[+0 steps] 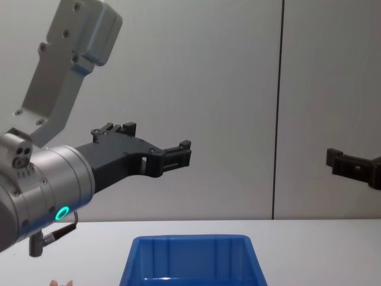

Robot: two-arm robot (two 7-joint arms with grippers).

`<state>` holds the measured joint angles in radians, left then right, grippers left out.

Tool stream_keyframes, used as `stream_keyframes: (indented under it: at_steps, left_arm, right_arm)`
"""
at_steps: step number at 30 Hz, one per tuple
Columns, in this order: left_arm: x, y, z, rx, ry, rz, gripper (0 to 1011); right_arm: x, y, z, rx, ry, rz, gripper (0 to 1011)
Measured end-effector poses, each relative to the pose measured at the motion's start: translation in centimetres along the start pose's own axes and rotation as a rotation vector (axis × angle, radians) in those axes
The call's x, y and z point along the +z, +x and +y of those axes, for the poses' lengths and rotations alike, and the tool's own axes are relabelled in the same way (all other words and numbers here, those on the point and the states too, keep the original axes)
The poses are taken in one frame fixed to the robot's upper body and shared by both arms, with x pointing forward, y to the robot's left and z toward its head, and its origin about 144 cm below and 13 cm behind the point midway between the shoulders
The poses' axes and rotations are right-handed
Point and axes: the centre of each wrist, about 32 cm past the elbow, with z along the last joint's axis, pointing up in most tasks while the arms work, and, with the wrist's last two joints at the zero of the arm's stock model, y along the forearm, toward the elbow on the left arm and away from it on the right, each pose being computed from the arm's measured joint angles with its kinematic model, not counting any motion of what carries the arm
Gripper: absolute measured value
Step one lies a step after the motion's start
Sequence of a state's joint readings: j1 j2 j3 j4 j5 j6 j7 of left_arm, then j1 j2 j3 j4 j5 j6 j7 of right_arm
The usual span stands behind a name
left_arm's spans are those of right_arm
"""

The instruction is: Pick up the two dolls from the table and place them into the box.

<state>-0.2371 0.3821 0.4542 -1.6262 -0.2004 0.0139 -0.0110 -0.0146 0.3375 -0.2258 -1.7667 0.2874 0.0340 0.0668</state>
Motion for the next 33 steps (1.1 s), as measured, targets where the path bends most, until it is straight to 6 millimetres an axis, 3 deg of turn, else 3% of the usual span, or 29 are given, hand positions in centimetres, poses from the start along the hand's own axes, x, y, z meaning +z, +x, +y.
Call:
stream_keyframes:
  at_steps: [21, 33]
  left_arm:
    - [0.0, 0.0, 0.0, 0.0, 0.0, 0.0, 1001]
    - [0.0, 0.0, 0.0, 0.0, 0.0, 0.0, 1001]
  right_arm:
    - [0.0, 0.1, 0.0, -0.002, 0.0, 0.0, 1001]
    - [-0.3, 2.0, -0.2, -0.003, -0.016, 0.003, 1001]
